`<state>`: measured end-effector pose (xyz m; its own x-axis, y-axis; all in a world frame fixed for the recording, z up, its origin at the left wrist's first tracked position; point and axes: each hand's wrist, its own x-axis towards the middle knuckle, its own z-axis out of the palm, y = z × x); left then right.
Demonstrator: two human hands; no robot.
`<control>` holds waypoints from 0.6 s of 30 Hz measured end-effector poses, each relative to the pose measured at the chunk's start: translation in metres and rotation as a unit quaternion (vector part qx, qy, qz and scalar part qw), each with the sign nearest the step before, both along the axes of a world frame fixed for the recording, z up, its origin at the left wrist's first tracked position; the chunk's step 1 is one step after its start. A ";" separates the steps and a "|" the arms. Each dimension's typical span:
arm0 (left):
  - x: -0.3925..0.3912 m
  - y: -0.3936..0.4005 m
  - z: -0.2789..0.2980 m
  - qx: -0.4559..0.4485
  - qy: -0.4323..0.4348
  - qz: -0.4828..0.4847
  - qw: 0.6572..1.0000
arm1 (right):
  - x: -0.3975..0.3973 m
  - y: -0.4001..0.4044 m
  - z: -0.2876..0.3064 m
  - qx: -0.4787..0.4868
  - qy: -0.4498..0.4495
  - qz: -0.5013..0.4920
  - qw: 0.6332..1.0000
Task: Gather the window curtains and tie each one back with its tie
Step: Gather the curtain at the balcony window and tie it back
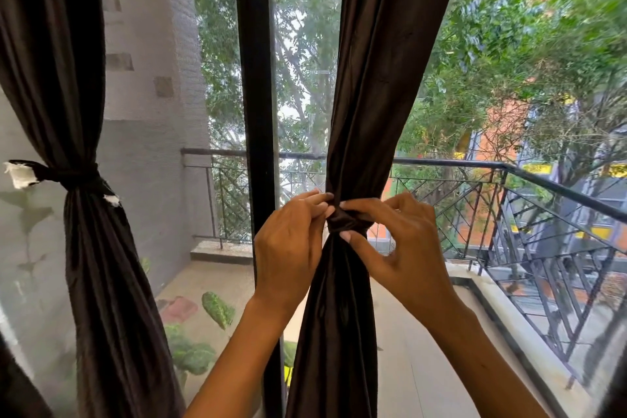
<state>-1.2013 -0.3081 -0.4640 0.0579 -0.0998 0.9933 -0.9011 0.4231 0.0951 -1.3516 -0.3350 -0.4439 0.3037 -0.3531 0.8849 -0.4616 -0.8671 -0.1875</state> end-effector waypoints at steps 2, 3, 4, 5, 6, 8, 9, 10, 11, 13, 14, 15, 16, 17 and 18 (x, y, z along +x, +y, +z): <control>-0.002 0.001 0.000 -0.002 -0.008 0.005 1.000 | -0.001 0.002 0.002 0.024 0.005 -0.004 1.000; -0.003 0.002 0.000 -0.004 -0.012 0.006 1.000 | -0.001 0.004 0.003 0.041 0.008 0.002 0.999; -0.004 0.002 0.000 -0.005 -0.013 0.006 1.000 | -0.002 0.005 0.004 0.058 0.012 0.012 0.998; -0.005 0.003 0.000 -0.006 -0.012 0.004 1.000 | -0.002 0.006 0.004 0.074 0.018 0.025 0.997; -0.006 0.003 -0.001 -0.006 -0.011 0.003 1.000 | -0.003 0.007 0.003 0.091 0.024 0.037 0.995; -0.007 0.006 -0.002 -0.006 -0.011 0.002 1.000 | -0.003 0.009 0.001 0.115 0.037 0.045 0.992; -0.008 0.007 -0.002 -0.006 -0.011 0.000 1.000 | -0.004 0.008 0.000 0.118 0.036 0.047 0.991; -0.009 0.009 -0.002 -0.007 -0.010 -0.004 1.000 | -0.004 0.007 -0.002 0.119 0.024 0.054 0.991; -0.009 0.010 -0.002 -0.008 -0.006 -0.009 1.000 | -0.004 0.006 -0.003 0.117 0.002 0.063 0.991; -0.009 0.011 -0.002 -0.006 0.000 -0.015 1.000 | -0.005 0.005 -0.008 0.101 -0.043 0.071 0.991; -0.009 0.011 -0.002 -0.004 0.003 -0.015 1.000 | -0.005 0.004 -0.011 0.094 -0.065 0.072 0.991; -0.009 0.011 -0.002 -0.002 0.007 -0.014 1.000 | -0.005 0.003 -0.015 0.093 -0.091 0.077 0.989; -0.009 0.011 -0.003 0.001 0.010 -0.014 1.000 | -0.005 0.003 -0.018 0.097 -0.118 0.085 0.985; -0.009 0.011 -0.003 0.004 0.013 -0.016 1.000 | -0.005 0.003 -0.020 0.101 -0.144 0.093 0.980; -0.009 0.011 -0.004 0.005 0.015 -0.018 1.000 | -0.005 0.004 -0.022 0.103 -0.163 0.097 0.976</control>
